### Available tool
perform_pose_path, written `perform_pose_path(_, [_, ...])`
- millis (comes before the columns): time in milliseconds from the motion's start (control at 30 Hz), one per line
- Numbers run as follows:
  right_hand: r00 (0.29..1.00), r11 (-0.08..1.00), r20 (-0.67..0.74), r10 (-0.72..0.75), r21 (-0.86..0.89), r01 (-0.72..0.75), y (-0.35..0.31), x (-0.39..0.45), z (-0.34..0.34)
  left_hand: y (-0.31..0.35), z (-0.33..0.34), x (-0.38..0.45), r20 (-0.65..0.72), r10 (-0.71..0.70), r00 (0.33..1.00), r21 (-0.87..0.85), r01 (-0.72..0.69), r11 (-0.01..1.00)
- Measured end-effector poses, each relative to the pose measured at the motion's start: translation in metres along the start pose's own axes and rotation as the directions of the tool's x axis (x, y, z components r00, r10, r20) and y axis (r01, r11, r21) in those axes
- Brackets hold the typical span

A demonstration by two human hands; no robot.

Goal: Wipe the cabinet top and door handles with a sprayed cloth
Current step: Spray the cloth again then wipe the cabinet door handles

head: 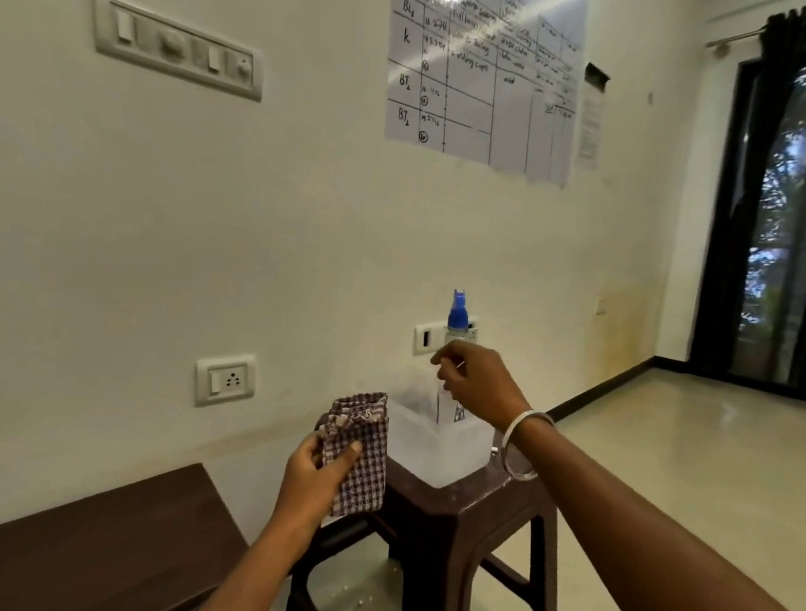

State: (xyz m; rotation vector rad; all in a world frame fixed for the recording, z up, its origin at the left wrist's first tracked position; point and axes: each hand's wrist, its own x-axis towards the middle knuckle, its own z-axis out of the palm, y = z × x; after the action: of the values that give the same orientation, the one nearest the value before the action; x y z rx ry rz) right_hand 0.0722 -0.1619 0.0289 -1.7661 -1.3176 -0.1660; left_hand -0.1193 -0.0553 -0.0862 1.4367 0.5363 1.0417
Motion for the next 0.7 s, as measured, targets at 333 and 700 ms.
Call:
perform_pose_path(333, [0.910,0.923,-0.209,0.357,0.226,-0.311,0.037,0.054,0.001,0.017,0.005,0.028,-0.033,0.001,0.999,-0.018,-0.002,1.000])
perform_pose_path(700, [0.896,0.789,-0.052,0.441,0.498,-0.359,0.030,0.082,0.032,0.018,-0.017,0.036,-0.064,-0.122,0.991,-0.176,0.109,0.978])
